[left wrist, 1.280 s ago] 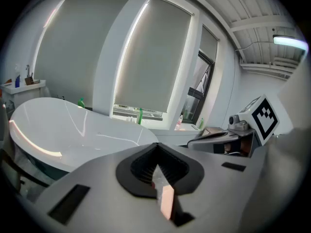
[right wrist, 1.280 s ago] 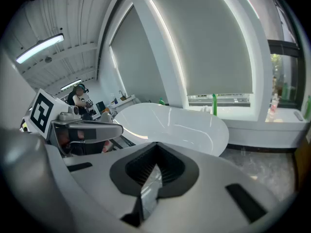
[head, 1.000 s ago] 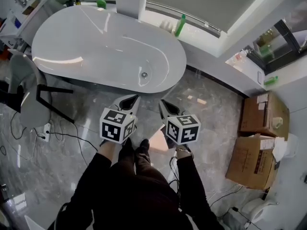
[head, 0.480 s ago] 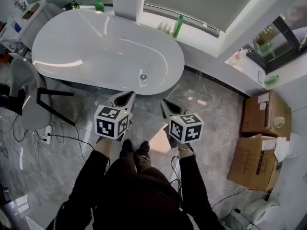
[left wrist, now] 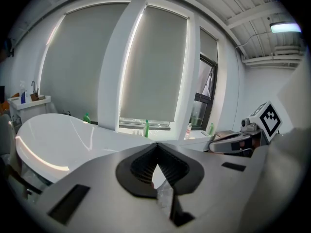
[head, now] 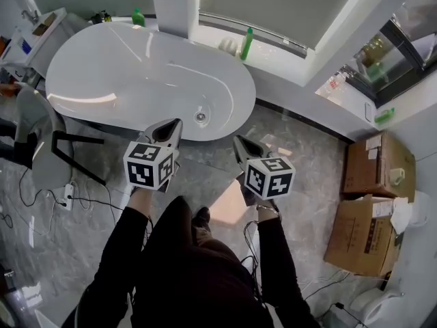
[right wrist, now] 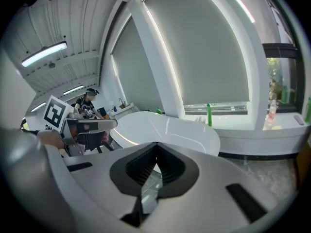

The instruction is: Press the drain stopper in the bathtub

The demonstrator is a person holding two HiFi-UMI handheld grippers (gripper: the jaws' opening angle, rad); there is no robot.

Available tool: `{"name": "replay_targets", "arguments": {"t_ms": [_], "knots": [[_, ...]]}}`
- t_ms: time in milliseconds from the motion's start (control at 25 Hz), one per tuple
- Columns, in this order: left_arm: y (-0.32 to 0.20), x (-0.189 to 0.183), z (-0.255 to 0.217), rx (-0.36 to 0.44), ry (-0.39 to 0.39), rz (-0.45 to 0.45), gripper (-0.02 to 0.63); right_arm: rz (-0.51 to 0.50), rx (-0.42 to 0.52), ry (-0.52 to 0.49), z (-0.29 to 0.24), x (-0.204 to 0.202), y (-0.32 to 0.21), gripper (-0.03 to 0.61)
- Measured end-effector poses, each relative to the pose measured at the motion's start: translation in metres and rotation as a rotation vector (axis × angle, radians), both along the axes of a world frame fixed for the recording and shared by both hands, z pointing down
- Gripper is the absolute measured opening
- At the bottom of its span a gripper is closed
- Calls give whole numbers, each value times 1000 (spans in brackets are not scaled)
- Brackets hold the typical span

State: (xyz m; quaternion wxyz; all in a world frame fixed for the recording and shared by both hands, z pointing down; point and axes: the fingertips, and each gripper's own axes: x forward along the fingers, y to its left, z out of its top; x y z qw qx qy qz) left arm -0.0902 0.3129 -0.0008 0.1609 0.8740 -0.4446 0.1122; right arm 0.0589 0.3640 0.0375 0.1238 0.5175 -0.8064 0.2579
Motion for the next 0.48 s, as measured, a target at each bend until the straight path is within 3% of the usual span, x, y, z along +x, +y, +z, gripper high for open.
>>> {"name": "replay_targets", "arguments": {"t_ms": [480], "knots": [[-46, 27, 24, -73, -64, 87, 8, -3, -44, 19, 18, 13, -52, 1]]}}
